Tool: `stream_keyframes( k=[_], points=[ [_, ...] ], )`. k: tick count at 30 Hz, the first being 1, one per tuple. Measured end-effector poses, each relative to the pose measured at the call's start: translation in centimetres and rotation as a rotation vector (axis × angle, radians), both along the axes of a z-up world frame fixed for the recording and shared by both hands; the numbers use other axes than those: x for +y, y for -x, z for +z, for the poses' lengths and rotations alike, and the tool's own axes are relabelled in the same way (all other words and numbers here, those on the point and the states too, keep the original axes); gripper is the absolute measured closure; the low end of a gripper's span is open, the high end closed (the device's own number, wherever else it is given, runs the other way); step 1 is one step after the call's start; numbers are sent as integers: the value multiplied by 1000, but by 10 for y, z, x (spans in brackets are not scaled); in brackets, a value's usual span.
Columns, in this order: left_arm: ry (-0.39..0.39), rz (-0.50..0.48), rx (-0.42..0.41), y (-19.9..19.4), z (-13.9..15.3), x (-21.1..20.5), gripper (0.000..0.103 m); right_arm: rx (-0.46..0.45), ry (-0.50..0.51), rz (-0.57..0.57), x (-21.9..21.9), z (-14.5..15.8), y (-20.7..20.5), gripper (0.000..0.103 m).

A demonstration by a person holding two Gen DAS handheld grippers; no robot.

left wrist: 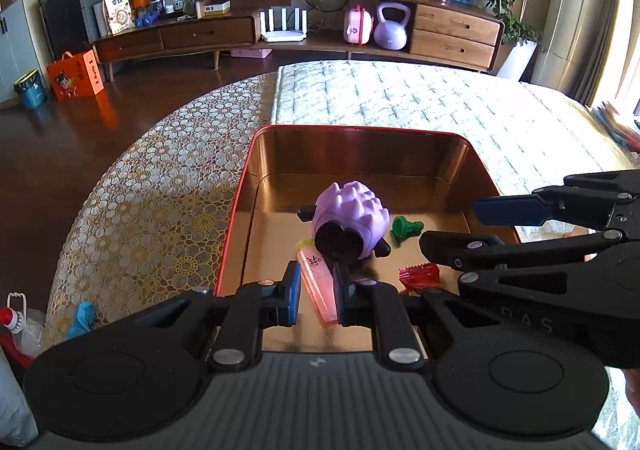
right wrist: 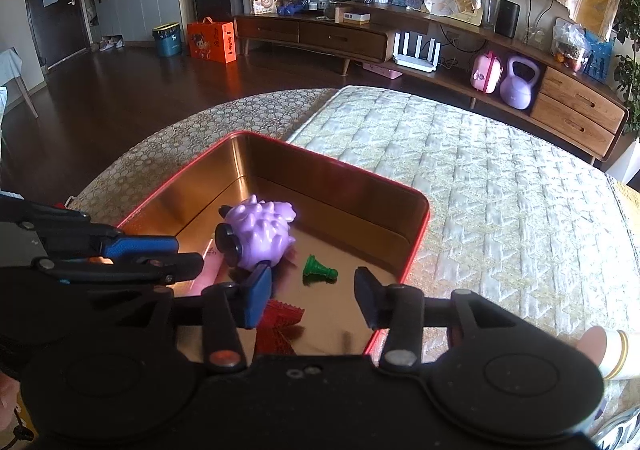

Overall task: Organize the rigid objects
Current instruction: 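Open right tool to drop green pushpin while left tool releases pink tube in tin, then withdraw both open tools from tin back toward remaining items on mat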

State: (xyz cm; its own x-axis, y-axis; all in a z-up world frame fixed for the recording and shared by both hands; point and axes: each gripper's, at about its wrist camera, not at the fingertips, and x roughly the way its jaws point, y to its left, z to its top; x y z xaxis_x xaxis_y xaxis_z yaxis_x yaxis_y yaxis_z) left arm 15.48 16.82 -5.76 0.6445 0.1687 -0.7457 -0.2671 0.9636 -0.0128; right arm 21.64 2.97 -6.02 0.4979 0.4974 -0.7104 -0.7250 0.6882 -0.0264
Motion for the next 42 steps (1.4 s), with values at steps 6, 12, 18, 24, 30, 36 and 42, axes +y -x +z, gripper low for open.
stream_keyframes(
  k=[6,12,18,24,30,36,42],
  points=[
    [1,-5,-19,10,13,-8,85,-9,-24,-10,-14,12,12,53],
    [0,-13,-39,21,25,-17,81,-17,-56,-25,-31,25,25,50],
    [-2,-24,-54,31,36,-29,79,-33,-85,-30,-47,37,37,45],
    [7,-41,-72,42,44,-41,72,-37,-122,-44,-67,47,47,39],
    [8,-50,-88,52,52,-55,49,-42,-153,-58,-89,54,58,38],
    [18,-69,-118,62,60,-70,38,-42,-190,-88,-113,59,67,29],
    [21,-97,-143,68,66,-89,31,-60,-216,-109,-137,65,78,20]
  ],
)
